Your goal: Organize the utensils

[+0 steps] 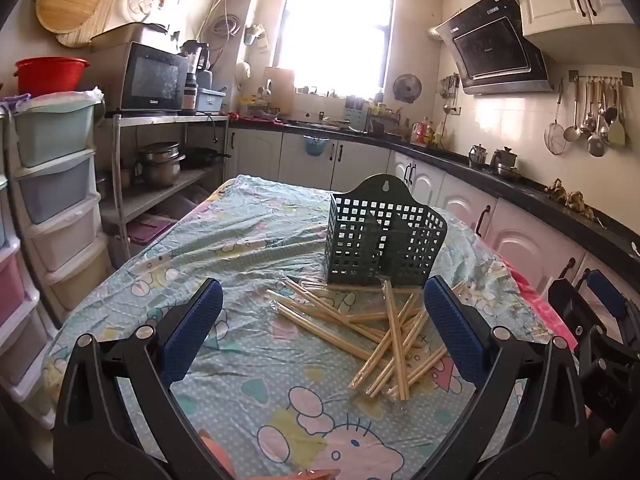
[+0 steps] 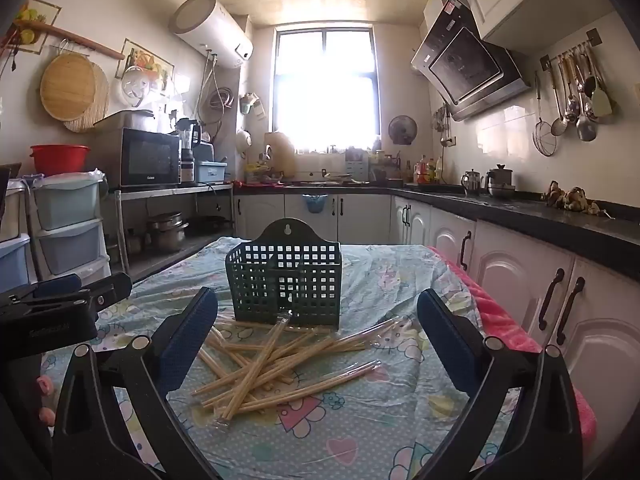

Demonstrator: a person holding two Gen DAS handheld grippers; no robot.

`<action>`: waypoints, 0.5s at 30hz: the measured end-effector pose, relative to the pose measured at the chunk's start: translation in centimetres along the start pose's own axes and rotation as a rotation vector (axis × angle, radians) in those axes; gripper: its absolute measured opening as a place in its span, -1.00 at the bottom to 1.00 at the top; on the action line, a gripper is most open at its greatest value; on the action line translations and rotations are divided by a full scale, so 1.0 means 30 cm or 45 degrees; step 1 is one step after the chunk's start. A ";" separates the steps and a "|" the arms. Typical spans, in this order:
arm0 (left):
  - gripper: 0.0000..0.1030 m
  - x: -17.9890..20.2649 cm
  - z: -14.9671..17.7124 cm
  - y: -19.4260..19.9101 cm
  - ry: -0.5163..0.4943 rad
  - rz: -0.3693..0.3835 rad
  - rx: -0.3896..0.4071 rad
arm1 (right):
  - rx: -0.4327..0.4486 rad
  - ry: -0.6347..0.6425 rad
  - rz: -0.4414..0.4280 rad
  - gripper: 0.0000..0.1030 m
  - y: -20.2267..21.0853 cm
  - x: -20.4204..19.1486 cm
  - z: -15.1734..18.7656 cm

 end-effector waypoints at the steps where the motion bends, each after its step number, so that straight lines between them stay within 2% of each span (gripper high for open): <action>1: 0.81 -0.001 -0.001 0.001 0.006 0.000 0.007 | 0.001 -0.001 -0.001 0.88 0.000 -0.001 0.000; 15: 0.81 0.006 -0.021 0.006 -0.005 0.011 0.020 | 0.010 0.005 -0.007 0.88 0.012 -0.010 -0.013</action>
Point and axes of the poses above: each gripper's, at about its wrist camera, not at the fingertips, and y roughly against the way its jaws point, x to its right, z to its underside, the point moved 4 cm from there along -y, roughly the way its jaws point, and after that the axes turned 10 degrees about -z, right-handed, at the moved point
